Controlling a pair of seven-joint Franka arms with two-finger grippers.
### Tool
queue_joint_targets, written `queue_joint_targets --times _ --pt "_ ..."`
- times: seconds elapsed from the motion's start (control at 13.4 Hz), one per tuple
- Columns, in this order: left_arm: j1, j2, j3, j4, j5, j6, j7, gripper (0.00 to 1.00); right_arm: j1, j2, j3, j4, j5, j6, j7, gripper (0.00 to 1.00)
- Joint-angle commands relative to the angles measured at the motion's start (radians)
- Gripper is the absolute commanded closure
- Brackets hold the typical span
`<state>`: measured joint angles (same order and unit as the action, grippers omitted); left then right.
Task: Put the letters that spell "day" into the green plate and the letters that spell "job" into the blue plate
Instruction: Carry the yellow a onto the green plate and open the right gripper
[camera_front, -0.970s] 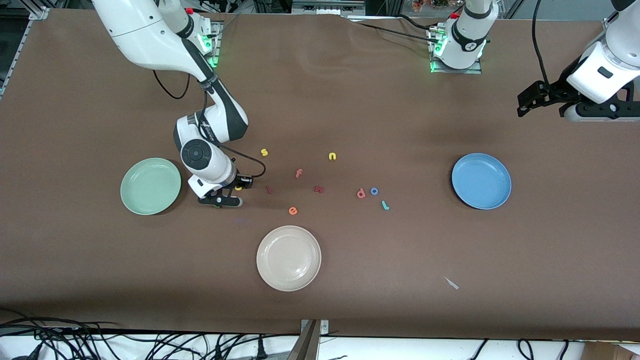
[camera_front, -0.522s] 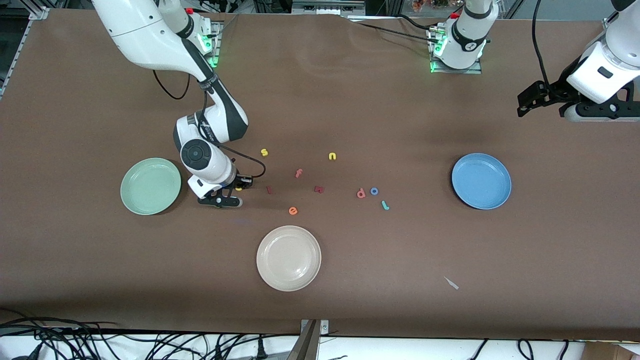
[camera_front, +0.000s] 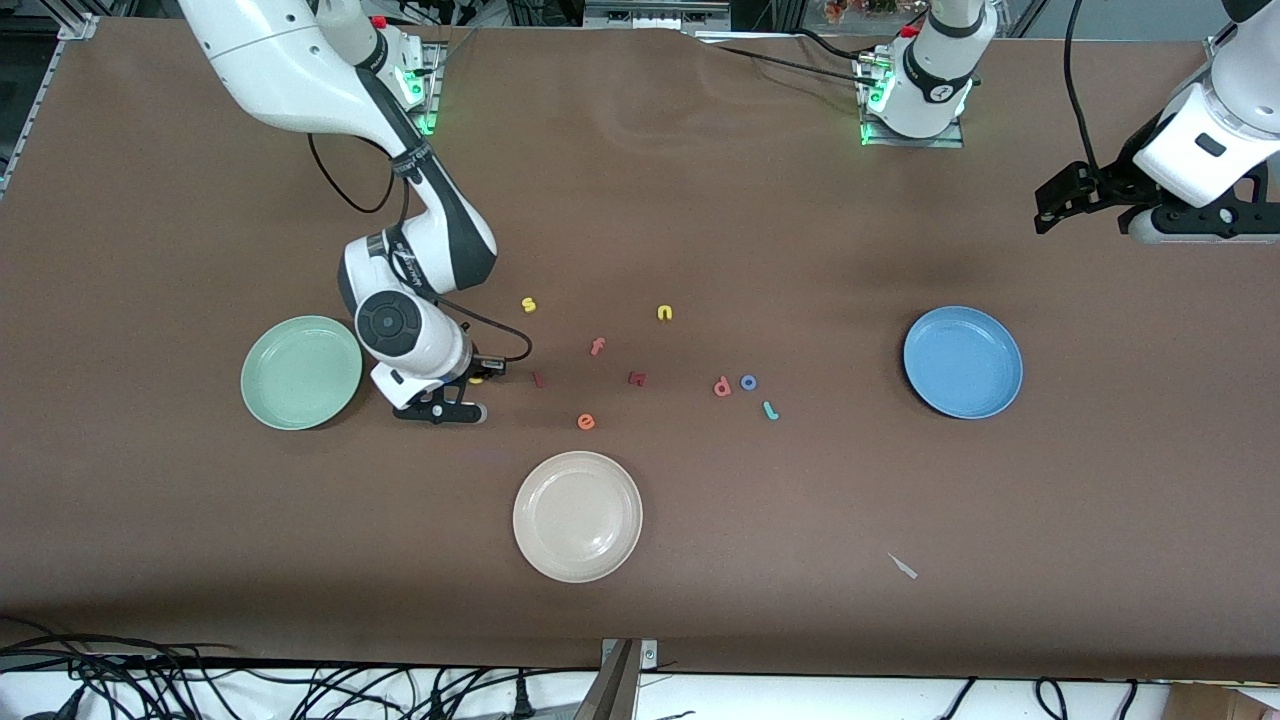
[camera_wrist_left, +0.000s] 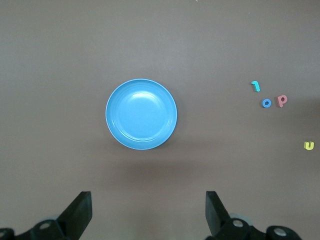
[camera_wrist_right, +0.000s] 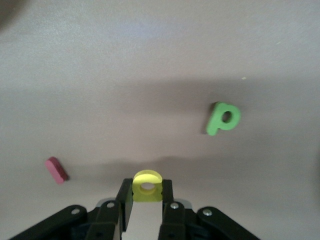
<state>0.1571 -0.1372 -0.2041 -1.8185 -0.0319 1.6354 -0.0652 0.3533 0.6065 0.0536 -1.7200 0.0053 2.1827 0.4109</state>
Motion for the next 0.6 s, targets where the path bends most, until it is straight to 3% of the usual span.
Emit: queue_joint_targets --times 0.0,0.37,0.52 --pt "0.006 -0.001 -0.001 0.013 -0.031 -0.009 0.002 0.00 -0.027 -0.023 -0.038 0.019 0.013 -0.092 -0.145 0.83" --pt "0.007 -0.001 -0.003 0.013 -0.031 -0.009 0.002 0.00 -0.025 -0.103 -0.165 -0.042 -0.008 -0.141 -0.347 0.83" --pt "0.007 -0.001 -0.003 0.013 -0.031 -0.009 0.002 0.00 -0.025 -0.160 -0.224 -0.119 -0.010 -0.120 -0.432 0.83"
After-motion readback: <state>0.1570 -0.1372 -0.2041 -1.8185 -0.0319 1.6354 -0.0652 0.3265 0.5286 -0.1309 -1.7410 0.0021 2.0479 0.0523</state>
